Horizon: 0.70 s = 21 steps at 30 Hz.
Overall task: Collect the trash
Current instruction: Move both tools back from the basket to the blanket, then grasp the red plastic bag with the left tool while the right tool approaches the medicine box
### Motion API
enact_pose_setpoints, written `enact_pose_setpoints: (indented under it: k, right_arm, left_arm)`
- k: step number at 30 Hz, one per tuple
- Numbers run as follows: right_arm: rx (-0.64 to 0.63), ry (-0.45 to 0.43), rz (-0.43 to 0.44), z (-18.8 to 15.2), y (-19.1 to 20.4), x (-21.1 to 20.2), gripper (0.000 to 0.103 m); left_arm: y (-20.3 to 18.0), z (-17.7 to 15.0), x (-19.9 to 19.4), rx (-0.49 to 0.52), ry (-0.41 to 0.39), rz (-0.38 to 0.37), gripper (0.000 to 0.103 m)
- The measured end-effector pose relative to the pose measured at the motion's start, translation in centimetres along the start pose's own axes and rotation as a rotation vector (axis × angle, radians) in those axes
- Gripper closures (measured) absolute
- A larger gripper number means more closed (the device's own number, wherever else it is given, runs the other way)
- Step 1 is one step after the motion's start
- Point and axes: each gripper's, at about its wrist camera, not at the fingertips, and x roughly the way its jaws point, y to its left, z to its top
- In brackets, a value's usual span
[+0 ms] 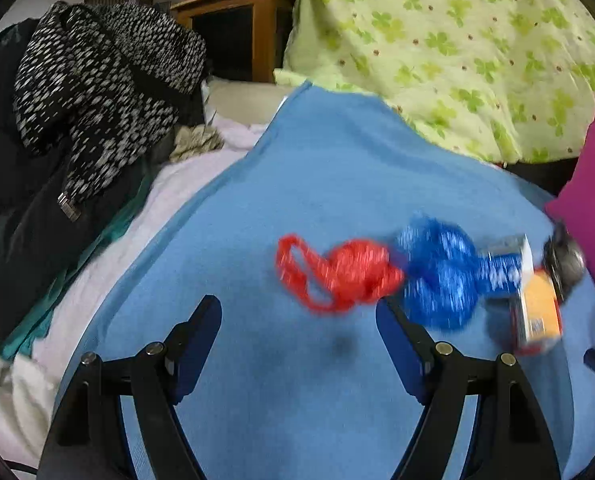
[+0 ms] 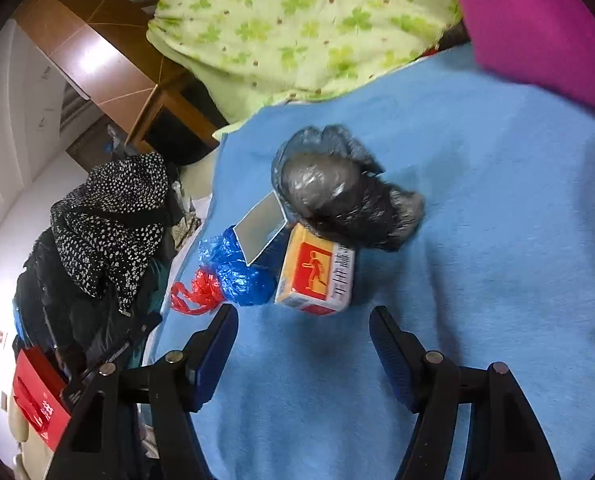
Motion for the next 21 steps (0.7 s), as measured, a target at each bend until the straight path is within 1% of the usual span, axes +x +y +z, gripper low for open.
enact_pose_setpoints:
  k: [2, 3, 5, 7, 8, 11, 13, 14, 16, 17, 18, 19, 20, 21]
  right_arm:
    - [0.024, 0.006, 0.006, 0.5, 0.0, 1.5, 0.031]
    - [0.042, 0.012, 0.003, 0.8, -0.1, 2.5, 0.031]
    - [0.051, 0.013, -0.035, 1.2, -0.2, 4.0, 0.031]
    - [0.059, 0.033, -0.047, 1.5, -0.4, 5.7, 0.031]
    - [0.068, 0.043, -0.050, 1.5, -0.5, 6.3, 0.031]
    - [0.077, 0.053, -0.057, 1.7, -0.5, 7.6, 0.032]
    - [0.066, 0.061, -0.069, 1.6, -0.1, 8.2, 0.044]
    - [0.061, 0.071, -0.077, 1.6, 0.0, 8.6, 0.048]
    - [0.062, 0.071, -0.091, 1.4, 0.1, 8.9, 0.048]
    - [0.059, 0.065, -0.095, 1.4, 0.2, 8.8, 0.048]
    - [0.056, 0.058, -0.096, 1.3, 0.2, 8.6, 0.049]
    - [0.053, 0.054, -0.098, 1.3, 0.4, 8.6, 0.049]
    - [0.047, 0.050, -0.105, 1.2, 0.6, 8.6, 0.049]
    - [0.041, 0.051, -0.108, 1.1, 0.6, 8.4, 0.049]
  left_arm:
    - [-0.2, 0.6, 1.0, 0.012, -0.035, -0.026, 0.023]
    - [-0.1, 0.9, 1.5, 0.004, -0.044, -0.055, 0.023]
    - [0.1, 1.5, 2.6, -0.025, -0.037, -0.107, 0.023]
    - [0.1, 2.0, 3.5, -0.022, -0.037, -0.147, 0.023]
    - [0.1, 2.2, 4.1, -0.016, -0.025, -0.153, 0.023]
    - [0.5, 2.5, 5.7, -0.046, 0.017, -0.180, 0.023]
    - [0.5, 2.3, 6.7, -0.054, 0.059, -0.187, 0.023]
    - [0.4, 2.1, 7.3, -0.061, 0.081, -0.210, 0.023]
    - [-0.2, 1.8, 7.6, -0.054, 0.108, -0.256, 0.023]
    - [-0.6, 1.6, 7.5, -0.039, 0.106, -0.261, 0.023]
    - [-1.1, 1.3, 7.3, -0.015, 0.103, -0.273, 0.026]
    - [-1.6, 1.2, 7.2, 0.003, 0.106, -0.292, 0.038]
    - [-1.9, 1.1, 7.2, 0.014, 0.115, -0.306, 0.046]
    - [-2.4, 0.8, 7.2, 0.030, 0.128, -0.318, 0.062]
